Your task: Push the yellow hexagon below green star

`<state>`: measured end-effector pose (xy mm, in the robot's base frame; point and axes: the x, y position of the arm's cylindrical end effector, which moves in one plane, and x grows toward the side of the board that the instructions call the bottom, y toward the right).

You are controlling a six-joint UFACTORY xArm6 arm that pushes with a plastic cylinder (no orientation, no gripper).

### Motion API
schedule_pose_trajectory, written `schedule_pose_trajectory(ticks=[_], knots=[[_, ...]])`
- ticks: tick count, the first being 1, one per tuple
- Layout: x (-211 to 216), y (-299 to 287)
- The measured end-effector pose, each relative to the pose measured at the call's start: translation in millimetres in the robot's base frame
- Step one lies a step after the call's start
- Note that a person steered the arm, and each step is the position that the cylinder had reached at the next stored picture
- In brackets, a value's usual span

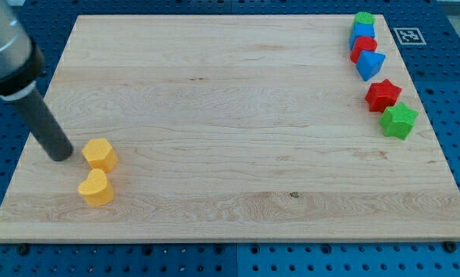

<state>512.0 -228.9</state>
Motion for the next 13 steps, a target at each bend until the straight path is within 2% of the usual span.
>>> schedule_pose_trajectory(ticks=[4, 6, 8, 9, 11, 13], knots=[[8, 137], [-17, 206], [-17, 294], [-5, 316], [33, 316], [44, 317]])
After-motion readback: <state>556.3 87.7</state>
